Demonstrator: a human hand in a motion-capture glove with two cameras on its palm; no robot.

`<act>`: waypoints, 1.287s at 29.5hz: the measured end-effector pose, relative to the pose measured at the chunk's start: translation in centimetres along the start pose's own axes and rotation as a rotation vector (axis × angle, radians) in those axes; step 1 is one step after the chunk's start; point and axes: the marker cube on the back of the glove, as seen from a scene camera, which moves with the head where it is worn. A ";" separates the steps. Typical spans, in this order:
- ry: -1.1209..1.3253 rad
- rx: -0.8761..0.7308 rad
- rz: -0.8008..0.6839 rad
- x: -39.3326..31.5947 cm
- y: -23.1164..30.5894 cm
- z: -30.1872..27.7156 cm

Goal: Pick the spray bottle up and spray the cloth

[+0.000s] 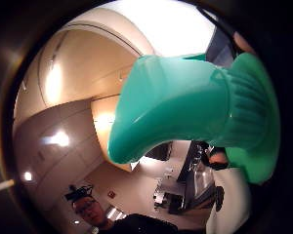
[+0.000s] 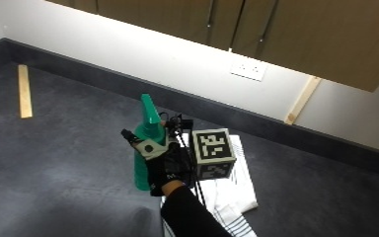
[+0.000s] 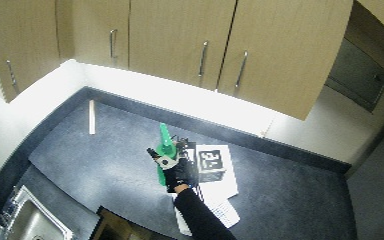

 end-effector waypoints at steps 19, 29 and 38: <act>-0.028 -0.001 0.163 6.7 1.7 -2.5; -0.034 0.006 0.184 7.5 1.9 -2.7; 0.006 -0.034 0.180 7.7 2.2 -2.2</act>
